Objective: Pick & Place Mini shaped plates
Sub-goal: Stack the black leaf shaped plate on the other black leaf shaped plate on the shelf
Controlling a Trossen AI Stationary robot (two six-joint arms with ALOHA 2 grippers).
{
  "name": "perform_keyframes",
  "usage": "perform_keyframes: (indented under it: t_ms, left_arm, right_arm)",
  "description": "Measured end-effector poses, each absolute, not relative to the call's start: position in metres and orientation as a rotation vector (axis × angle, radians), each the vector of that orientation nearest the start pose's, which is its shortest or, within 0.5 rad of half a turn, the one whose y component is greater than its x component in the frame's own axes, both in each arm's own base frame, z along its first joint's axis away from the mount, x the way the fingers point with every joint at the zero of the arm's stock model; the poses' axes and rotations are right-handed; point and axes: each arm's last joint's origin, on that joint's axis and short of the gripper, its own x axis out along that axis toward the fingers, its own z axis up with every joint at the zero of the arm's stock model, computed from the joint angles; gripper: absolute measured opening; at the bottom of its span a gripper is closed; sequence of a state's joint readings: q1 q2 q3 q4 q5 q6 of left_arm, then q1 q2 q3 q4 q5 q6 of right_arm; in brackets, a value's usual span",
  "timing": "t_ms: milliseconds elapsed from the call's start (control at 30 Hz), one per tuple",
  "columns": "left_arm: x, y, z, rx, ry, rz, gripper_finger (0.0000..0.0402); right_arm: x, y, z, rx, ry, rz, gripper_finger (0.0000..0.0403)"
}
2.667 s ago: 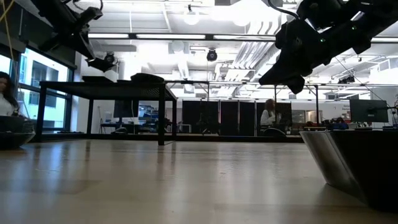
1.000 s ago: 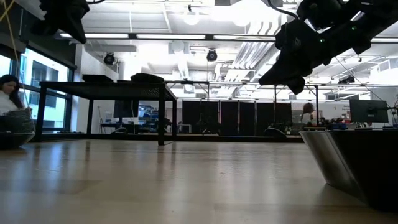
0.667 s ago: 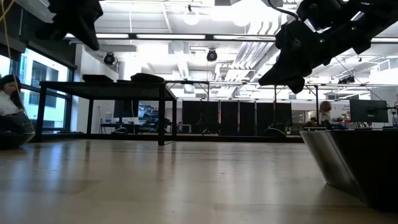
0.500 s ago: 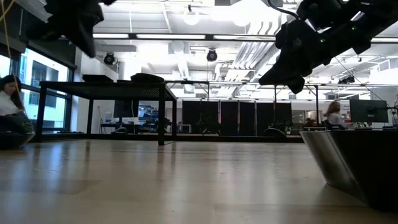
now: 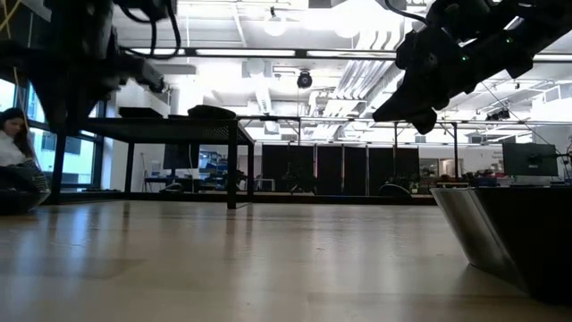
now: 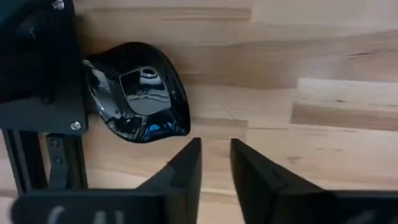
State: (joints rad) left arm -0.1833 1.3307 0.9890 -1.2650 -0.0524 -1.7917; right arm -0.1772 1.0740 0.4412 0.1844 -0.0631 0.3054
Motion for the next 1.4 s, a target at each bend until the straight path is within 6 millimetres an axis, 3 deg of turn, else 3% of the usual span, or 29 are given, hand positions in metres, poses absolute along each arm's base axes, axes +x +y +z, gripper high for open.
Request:
perform_keyframes:
  t_ms: [233, 467, 667, 1000, 1167, 1400]
  left_arm:
    - [0.212, -0.038, 0.208, -1.144, 1.231, 1.372, 0.0128]
    - [0.199, -0.038, 0.170, -1.210, 1.267, 1.394, 0.0118]
    - [0.191, -0.037, 0.153, -1.209, 1.274, 1.400, 0.0102]
    - [0.199, -0.038, 0.160, -1.162, 1.291, 1.286, 0.0007]
    - [0.208, -0.039, 0.174, -1.108, 1.288, 1.211, 0.0004]
    - [0.237, -0.055, 0.206, -0.947, 1.204, 0.850, 0.0002]
  right_arm:
    - [0.211, -0.036, 0.197, 0.354, 0.425, -0.179, 0.0007]
    - [0.211, -0.036, 0.197, 0.337, 0.427, -0.174, 0.0007]
    - [0.211, -0.036, 0.197, 0.336, 0.427, -0.174, 0.0007]
    - [0.211, -0.036, 0.197, 0.335, 0.426, -0.179, 0.0007]
    - [0.211, -0.036, 0.197, 0.335, 0.426, -0.179, 0.0007]
    - [0.211, -0.037, 0.197, 0.325, 0.424, -0.199, 0.0007]
